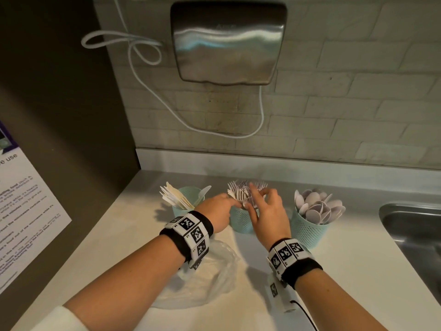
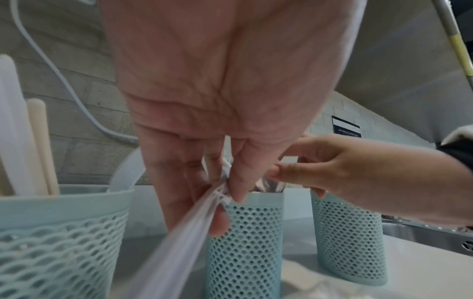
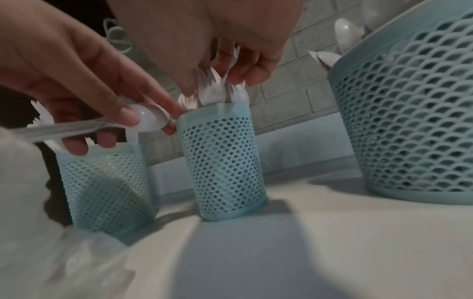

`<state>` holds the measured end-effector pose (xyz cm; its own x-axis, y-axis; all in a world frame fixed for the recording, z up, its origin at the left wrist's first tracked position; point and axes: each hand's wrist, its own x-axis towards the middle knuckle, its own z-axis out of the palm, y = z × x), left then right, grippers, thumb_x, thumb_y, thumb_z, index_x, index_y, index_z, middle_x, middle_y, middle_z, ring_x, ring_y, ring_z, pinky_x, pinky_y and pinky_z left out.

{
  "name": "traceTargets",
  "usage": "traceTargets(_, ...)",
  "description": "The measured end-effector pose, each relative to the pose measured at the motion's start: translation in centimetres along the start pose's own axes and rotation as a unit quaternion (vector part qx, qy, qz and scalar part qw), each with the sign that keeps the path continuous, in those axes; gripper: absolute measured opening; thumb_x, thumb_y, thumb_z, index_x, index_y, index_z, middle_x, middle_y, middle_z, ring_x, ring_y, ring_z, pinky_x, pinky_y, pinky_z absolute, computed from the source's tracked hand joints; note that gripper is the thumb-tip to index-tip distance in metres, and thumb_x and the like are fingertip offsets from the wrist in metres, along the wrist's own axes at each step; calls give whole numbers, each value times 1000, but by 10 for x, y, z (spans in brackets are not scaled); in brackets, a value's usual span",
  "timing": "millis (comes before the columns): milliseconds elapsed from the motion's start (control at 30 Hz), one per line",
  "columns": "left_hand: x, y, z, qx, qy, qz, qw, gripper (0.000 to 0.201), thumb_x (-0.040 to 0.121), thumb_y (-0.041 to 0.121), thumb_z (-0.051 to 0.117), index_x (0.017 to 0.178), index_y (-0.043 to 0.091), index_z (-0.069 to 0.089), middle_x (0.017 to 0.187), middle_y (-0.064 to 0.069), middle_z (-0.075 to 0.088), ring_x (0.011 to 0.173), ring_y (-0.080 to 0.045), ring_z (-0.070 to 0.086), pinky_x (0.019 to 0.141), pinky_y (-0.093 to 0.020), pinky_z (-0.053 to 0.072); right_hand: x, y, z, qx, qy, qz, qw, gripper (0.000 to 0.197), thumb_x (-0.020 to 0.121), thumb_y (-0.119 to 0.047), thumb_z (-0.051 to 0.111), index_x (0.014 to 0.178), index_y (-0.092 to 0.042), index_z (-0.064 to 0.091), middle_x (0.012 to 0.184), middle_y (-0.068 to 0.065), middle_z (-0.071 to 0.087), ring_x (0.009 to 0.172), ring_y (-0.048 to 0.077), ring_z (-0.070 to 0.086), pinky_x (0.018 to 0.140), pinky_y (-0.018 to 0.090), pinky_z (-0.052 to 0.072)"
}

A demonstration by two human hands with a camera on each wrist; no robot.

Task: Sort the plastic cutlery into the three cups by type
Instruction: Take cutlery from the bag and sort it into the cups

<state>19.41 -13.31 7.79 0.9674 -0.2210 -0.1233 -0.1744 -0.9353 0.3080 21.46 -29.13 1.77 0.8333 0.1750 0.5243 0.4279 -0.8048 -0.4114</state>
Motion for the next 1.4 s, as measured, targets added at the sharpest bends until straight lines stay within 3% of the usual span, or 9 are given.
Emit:
traceTargets(167, -8, 12, -18, -35, 102, 21, 994, 37, 91, 17, 55, 123, 36, 56, 133, 8, 54, 119, -15, 53, 101, -35, 42, -3, -8, -21, 90, -4, 49, 995, 47, 78, -11, 61, 124, -20, 55, 112, 5, 51, 100, 18, 50, 86, 29, 44)
traceTargets(267, -9, 39, -32, -170, 187, 106, 962, 32, 89, 20, 60, 119, 33, 61, 116, 10, 62, 109, -11, 54, 93, -25, 43, -3, -16, -39, 332, -70, 115, 934, 43, 80, 3, 58, 109, -27, 49, 88, -5, 58, 63, -2, 51, 64, 14, 42)
traceTargets(400, -1, 79, -31, -291, 211, 150, 921, 30, 93, 16, 55, 115, 32, 64, 91, 21, 56, 102, -13, 49, 88, -24, 42, 0, -10, -61, 461, -22, 127, 878, 39, 89, 3, 55, 123, -14, 46, 69, 2, 53, 54, 11, 49, 52, 23, 44)
traceTargets(567, 25, 107, -4, -411, 174, 128, 886, 33, 99, 14, 42, 128, 26, 49, 112, -1, 62, 92, -15, 62, 84, -35, 52, -3, 35, -81, 336, 58, 175, 924, 31, 90, -6, 57, 118, -16, 45, 82, 9, 58, 66, 23, 56, 64, 42, 50)
traceTargets(700, 44, 114, 29, -174, 89, 109, 975, 35, 95, 6, 45, 126, 21, 51, 128, -4, 52, 116, -20, 51, 100, -37, 44, -10, 58, -103, 325, 107, 211, 916, 69, 89, 5, 54, 141, -25, 21, 86, 0, 59, 67, 15, 60, 60, 15, 52)
traceTargets(833, 55, 116, 54, -17, 52, 137, 989, 31, 93, 25, 55, 124, 25, 58, 131, 0, 48, 123, -22, 39, 101, -40, 40, -11, 63, -112, 272, 155, 174, 934, 65, 91, 4, 50, 134, -37, 25, 80, 3, 60, 65, 11, 61, 60, 15, 50)
traceTargets(1067, 63, 116, 63, -23, 109, 138, 984, 19, 92, 38, 55, 105, 28, 64, 116, 5, 53, 110, -18, 44, 85, -37, 46, -24, 78, -93, -46, 129, 141, 981, 34, 86, -22, 64, 116, -13, 53, 106, 13, 52, 91, 32, 55, 75, 39, 48)
traceTargets(1200, 62, 115, 66, -30, 122, 126, 984, 17, 91, 41, 55, 102, 31, 64, 111, 8, 53, 107, -17, 45, 83, -35, 46, -46, 89, -85, -248, 65, 121, 959, 44, 83, -42, 65, 123, -28, 56, 109, 13, 56, 85, 31, 52, 67, 37, 41)
traceTargets(1400, 49, 115, 63, -66, 109, 125, 984, 20, 93, 32, 53, 111, 32, 62, 123, 7, 57, 114, -17, 49, 93, -36, 45, -54, 84, -88, -276, 39, 131, 951, 50, 88, -38, 54, 136, -25, 48, 123, 15, 54, 94, 35, 51, 77, 42, 38)
